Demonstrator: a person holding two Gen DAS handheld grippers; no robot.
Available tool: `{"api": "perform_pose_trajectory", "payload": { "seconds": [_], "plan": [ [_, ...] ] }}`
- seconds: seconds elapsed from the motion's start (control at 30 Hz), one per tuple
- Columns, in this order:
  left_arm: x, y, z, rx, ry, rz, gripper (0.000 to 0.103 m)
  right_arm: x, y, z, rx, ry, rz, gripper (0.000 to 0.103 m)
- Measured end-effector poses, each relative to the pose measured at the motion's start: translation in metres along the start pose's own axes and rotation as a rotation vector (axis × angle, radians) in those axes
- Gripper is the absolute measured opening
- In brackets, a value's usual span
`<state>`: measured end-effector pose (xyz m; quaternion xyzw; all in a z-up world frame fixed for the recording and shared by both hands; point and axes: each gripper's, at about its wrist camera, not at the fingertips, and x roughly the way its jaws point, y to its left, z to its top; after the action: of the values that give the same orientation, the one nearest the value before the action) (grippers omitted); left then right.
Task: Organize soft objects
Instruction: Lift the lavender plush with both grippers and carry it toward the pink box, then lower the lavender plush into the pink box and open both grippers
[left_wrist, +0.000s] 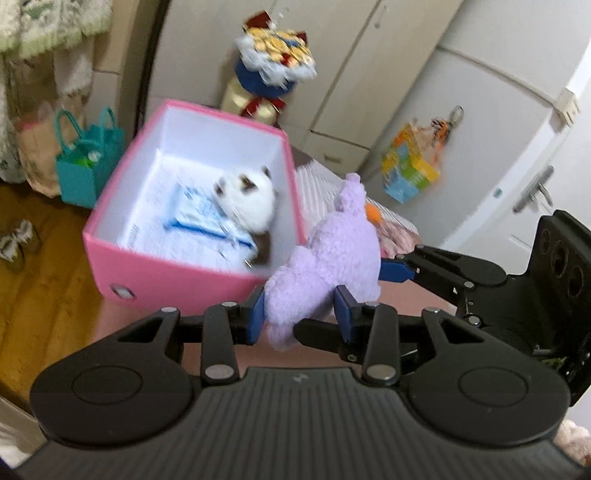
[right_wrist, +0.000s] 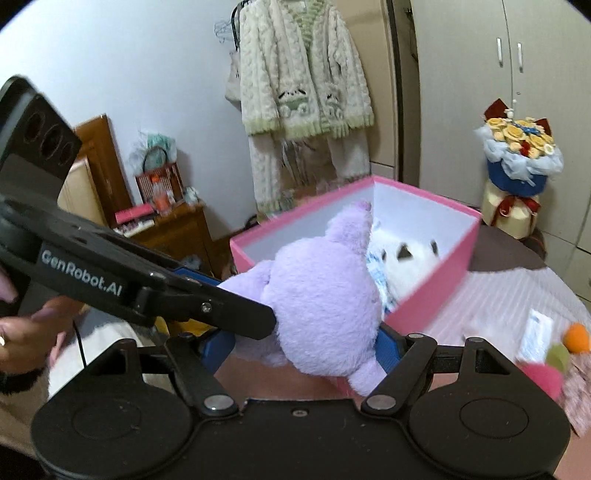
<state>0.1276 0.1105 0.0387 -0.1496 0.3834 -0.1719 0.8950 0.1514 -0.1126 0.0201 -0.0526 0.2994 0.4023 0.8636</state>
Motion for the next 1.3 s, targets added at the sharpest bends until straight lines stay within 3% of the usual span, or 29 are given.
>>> {"api": "perform_pose_trajectory", "payload": {
  "seconds": [0.3,0.63,0.87,1.07,1.2,1.3],
  "plan": [
    [0.041,0.050,0.054,-0.058,-0.022,0.060,0.038,0.075,-0.038,0.041,0.122,0.029,0.070,0.081],
    [0.095,0.097,0.091,-0.183,-0.034,0.117,0.038,0.160,-0.076,0.098,-0.083,0.192,0.103,0.081],
    [0.125,0.101,0.112,-0.181,-0.052,0.199,0.038,0.200,-0.102,0.123,-0.173,0.279,0.146,0.083],
    [0.139,0.105,0.117,-0.238,-0.041,0.231,0.036,0.224,-0.114,0.132,-0.222,0.339,0.170,0.083],
    [0.136,0.094,0.115,-0.170,-0.085,0.311,0.049,0.224,-0.114,0.130,-0.228,0.322,0.131,0.084],
    [0.125,0.086,0.111,-0.121,-0.105,0.336,0.057,0.218,-0.111,0.128,-0.231,0.306,0.060,0.093]
  ]
}}
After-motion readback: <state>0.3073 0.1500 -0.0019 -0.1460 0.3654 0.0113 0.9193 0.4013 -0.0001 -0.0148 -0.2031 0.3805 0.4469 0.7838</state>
